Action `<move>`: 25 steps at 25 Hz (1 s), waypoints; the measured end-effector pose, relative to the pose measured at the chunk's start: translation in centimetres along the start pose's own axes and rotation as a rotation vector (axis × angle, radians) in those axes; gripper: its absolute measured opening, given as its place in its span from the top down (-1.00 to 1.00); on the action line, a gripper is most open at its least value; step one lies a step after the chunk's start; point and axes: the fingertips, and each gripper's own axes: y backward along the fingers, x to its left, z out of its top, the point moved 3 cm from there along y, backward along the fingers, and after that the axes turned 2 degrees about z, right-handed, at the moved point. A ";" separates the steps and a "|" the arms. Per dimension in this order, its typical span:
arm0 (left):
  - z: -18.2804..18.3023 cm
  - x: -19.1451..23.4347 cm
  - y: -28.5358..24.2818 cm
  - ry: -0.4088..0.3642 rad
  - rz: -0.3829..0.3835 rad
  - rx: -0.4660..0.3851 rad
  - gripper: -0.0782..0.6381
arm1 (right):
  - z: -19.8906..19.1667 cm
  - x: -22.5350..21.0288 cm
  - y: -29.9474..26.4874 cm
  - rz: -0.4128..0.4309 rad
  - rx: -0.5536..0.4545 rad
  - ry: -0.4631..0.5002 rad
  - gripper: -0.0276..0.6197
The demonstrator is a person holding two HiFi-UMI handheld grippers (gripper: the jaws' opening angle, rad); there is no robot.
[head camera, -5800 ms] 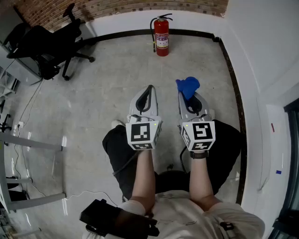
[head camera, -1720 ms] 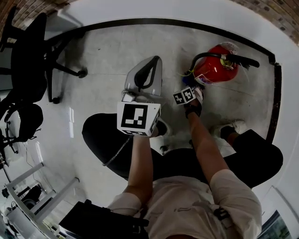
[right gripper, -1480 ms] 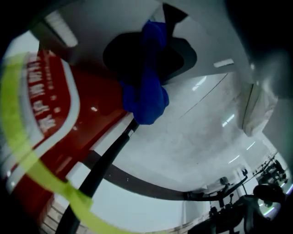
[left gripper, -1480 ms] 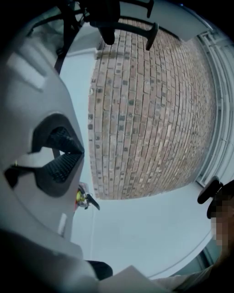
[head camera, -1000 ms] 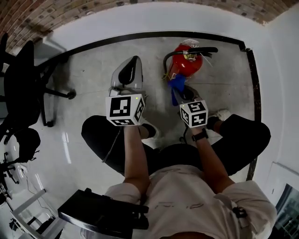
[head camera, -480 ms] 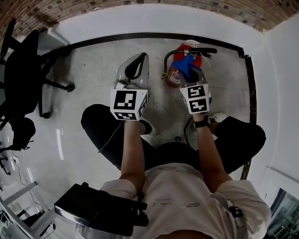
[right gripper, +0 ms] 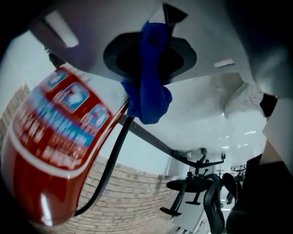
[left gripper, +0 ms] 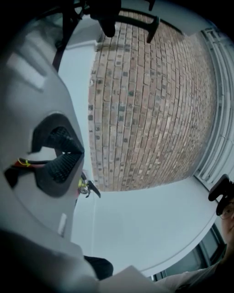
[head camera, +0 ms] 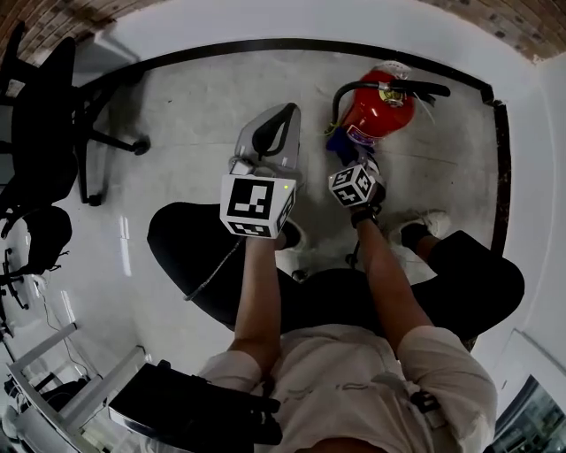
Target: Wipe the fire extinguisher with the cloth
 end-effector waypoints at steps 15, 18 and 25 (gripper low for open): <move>-1.9 0.0 -2.2 0.046 0.003 0.026 0.77 | -8.4 2.6 -7.3 0.166 0.148 -0.329 0.69; -0.8 -0.4 -1.6 0.047 -0.002 0.005 0.77 | -5.2 1.8 -2.7 0.228 0.005 -0.436 0.68; 1.1 -1.6 -1.4 0.052 -0.013 -0.041 0.77 | 5.2 -4.3 15.0 0.181 -0.375 -0.427 0.68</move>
